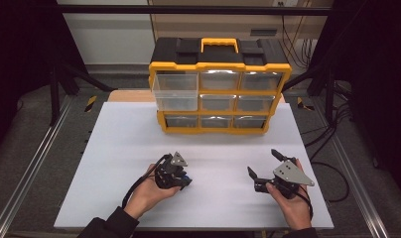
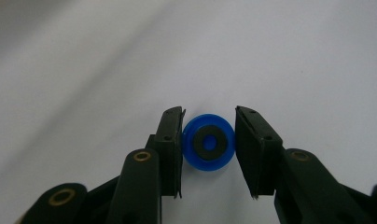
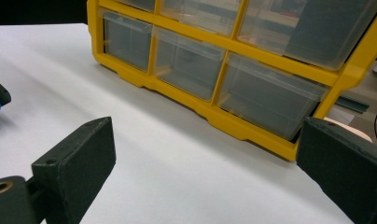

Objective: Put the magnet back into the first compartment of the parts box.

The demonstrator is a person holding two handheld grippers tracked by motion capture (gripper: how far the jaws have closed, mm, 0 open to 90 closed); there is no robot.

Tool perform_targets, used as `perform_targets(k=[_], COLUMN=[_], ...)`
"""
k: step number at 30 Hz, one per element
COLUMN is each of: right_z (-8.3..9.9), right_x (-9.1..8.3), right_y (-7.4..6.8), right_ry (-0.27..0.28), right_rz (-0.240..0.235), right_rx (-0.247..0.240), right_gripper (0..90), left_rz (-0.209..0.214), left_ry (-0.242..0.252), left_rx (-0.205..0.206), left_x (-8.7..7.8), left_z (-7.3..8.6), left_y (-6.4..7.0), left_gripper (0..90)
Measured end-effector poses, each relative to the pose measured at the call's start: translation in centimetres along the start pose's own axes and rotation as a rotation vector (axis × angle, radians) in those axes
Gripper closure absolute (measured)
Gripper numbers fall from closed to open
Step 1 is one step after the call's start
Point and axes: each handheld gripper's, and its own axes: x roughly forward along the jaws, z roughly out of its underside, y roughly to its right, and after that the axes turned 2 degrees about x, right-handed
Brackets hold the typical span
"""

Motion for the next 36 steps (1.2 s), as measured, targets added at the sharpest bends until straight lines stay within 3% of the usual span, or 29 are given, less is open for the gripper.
perform_targets(k=[36], right_z=[0.0], right_x=[0.0], right_y=[-0.1], right_ry=[-0.002], right_rz=[-0.001], right_rx=[-0.004], right_gripper=[5.1], left_rz=[-0.023], left_ry=[0.069], left_rx=[-0.035], left_x=[-2.7], left_z=[-0.3], left_y=[-1.4], left_gripper=[62.3])
